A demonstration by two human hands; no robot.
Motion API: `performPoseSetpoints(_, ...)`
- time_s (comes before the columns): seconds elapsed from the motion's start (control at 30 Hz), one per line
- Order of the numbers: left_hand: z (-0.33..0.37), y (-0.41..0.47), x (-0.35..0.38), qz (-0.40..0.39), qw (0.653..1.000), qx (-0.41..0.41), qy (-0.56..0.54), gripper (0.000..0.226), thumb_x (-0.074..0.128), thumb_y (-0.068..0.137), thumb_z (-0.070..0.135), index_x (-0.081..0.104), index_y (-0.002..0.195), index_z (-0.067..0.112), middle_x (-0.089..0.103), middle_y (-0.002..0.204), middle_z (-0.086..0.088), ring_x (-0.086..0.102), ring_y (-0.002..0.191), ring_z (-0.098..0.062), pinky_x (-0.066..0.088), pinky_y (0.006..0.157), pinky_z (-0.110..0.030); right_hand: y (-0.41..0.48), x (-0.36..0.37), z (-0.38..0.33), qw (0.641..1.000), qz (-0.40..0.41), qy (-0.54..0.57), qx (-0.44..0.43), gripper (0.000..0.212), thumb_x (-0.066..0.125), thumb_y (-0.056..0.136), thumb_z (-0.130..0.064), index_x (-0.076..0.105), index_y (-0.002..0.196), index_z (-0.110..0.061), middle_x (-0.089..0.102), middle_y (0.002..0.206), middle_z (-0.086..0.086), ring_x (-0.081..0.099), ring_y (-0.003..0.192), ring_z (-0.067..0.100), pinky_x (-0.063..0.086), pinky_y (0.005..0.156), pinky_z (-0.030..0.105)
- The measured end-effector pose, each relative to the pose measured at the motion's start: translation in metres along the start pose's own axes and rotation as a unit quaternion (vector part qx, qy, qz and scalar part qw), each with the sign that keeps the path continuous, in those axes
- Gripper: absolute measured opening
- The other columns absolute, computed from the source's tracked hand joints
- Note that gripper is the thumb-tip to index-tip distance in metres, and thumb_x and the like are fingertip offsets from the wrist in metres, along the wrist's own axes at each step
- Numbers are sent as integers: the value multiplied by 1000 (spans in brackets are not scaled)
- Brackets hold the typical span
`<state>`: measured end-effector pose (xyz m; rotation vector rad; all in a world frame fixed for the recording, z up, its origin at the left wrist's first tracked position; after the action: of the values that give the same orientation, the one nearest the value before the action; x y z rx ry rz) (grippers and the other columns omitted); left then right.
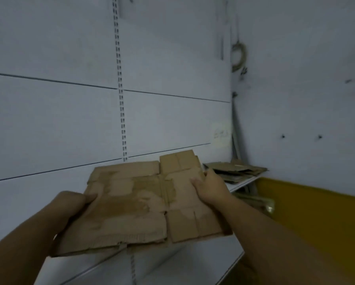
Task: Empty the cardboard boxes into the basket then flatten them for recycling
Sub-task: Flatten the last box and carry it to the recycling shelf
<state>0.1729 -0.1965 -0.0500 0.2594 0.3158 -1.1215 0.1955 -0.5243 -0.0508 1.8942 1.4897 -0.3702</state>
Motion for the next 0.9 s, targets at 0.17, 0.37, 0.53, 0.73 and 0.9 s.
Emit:
performPoseSetpoints(0.17,71,-24,154,-124,989,48,-65,33,67,86,18,63,106,-8,68,93,-22,66,76,-34,53,62,-37,6,-120,119,985,113,-94,93,60,46,92,-49,44,131,-4,55,129,17,53,113,33,42,85,33)
performPoseSetpoints(0.37,75,-24,317,-224,967,24,-119,33,63,88,13,59,118,0,67,102,-17,66,88,-33,57,76,-43,16,-196,216,956,140,-182,182,53,45,95,-43,43,130,-3,53,130,19,53,114,34,43,88,36)
performPoseSetpoints(0.53,90,10,413,-280,951,32,-130,23,63,87,20,58,96,-1,62,91,-16,59,80,-29,53,85,-46,49,-223,264,925,146,-265,231,55,42,95,-48,43,125,-2,55,125,19,55,106,32,45,83,36)
performPoseSetpoints(0.73,116,54,528,-368,922,-5,-122,52,68,79,30,58,120,0,64,112,-19,62,96,-36,53,88,-48,90,-262,315,892,172,-313,279,60,40,96,-47,37,133,0,50,131,22,53,113,35,45,91,40)
performPoseSetpoints(0.9,147,63,604,-388,915,14,-109,51,60,88,31,49,132,9,60,123,-15,60,103,-32,53,84,-39,115,-285,369,880,173,-309,317,62,42,95,-45,36,134,3,50,131,24,53,111,37,44,89,40)
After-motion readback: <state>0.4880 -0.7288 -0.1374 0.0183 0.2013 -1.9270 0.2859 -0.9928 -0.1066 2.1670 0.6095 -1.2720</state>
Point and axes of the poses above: each hand's wrist, its own y-axis towards the middle knuckle, its own x-axis out of the palm, z = x × y, the point moved 2 cm from there along y, towards the middle knuckle
